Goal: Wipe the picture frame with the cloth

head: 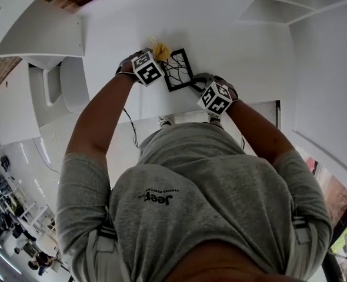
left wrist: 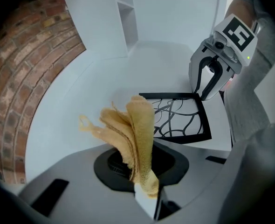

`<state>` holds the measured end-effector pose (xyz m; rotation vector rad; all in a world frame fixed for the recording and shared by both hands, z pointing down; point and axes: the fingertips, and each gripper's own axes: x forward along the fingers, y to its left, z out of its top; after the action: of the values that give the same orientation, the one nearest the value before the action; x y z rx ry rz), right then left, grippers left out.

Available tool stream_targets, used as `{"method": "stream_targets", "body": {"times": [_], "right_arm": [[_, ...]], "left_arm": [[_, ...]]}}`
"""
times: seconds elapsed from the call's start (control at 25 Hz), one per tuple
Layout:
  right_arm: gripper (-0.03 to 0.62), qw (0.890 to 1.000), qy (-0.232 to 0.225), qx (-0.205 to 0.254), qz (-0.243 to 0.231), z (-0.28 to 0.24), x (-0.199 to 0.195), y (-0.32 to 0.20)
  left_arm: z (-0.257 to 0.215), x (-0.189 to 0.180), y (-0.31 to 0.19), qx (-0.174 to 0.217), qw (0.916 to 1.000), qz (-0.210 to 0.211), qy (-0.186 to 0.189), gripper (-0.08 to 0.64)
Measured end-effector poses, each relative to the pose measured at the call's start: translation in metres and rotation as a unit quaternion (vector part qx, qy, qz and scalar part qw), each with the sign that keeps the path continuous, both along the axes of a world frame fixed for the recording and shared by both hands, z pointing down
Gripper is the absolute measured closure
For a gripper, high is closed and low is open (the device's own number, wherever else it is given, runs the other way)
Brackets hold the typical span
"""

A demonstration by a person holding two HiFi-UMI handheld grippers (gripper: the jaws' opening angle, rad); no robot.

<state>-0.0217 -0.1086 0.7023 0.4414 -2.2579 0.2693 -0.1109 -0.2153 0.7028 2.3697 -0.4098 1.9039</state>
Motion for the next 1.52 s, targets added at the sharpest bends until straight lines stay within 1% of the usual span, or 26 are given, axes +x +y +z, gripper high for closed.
{"method": "stream_targets", "body": {"times": [0.24,0.44,0.72,1.04,1.2,1.36,1.44,1.48,1.52], "right_arm": [[0.515,1.0,-0.001,-0.005,-0.001,-0.002,-0.001,0.0],[0.523,1.0,-0.004,-0.007,-0.003,-0.001,-0.001,0.001],[0.525,1.0,-0.007,-0.011,-0.002,-0.001,-0.002,0.0],[0.531,1.0,-0.008,-0.014,-0.002,-0.002,0.0,0.001],[0.535,1.0,-0.011,-0.014,-0.002,0.0,0.0,0.001],[0.537,1.0,-0.011,-0.012,0.0,0.0,0.0,0.001],[0.537,1.0,-0.004,-0.011,-0.01,-0.001,0.0,0.003],[0.532,1.0,-0.003,-0.011,-0.019,-0.003,0.001,0.003],[0.507,1.0,-0.007,-0.008,-0.025,-0.005,0.001,0.001]], "left_arm": [[-0.001,0.011,-0.006,-0.007,0.9988,0.038,-0.028,0.479],[0.0,0.019,-0.01,-0.026,0.9972,0.05,-0.049,0.479],[-0.002,0.038,-0.014,-0.032,0.9969,0.057,-0.044,0.479],[0.0,0.072,-0.02,-0.021,0.9919,0.104,-0.07,0.479],[0.001,0.089,-0.017,-0.018,0.9899,0.124,-0.066,0.479],[0.004,0.096,-0.01,-0.029,0.9885,0.133,-0.067,0.479],[0.006,0.096,-0.008,-0.034,0.9882,0.132,-0.068,0.479],[0.006,0.096,-0.008,-0.037,0.9886,0.13,-0.067,0.479],[0.006,0.096,-0.008,-0.039,0.9892,0.126,-0.064,0.479]]}}
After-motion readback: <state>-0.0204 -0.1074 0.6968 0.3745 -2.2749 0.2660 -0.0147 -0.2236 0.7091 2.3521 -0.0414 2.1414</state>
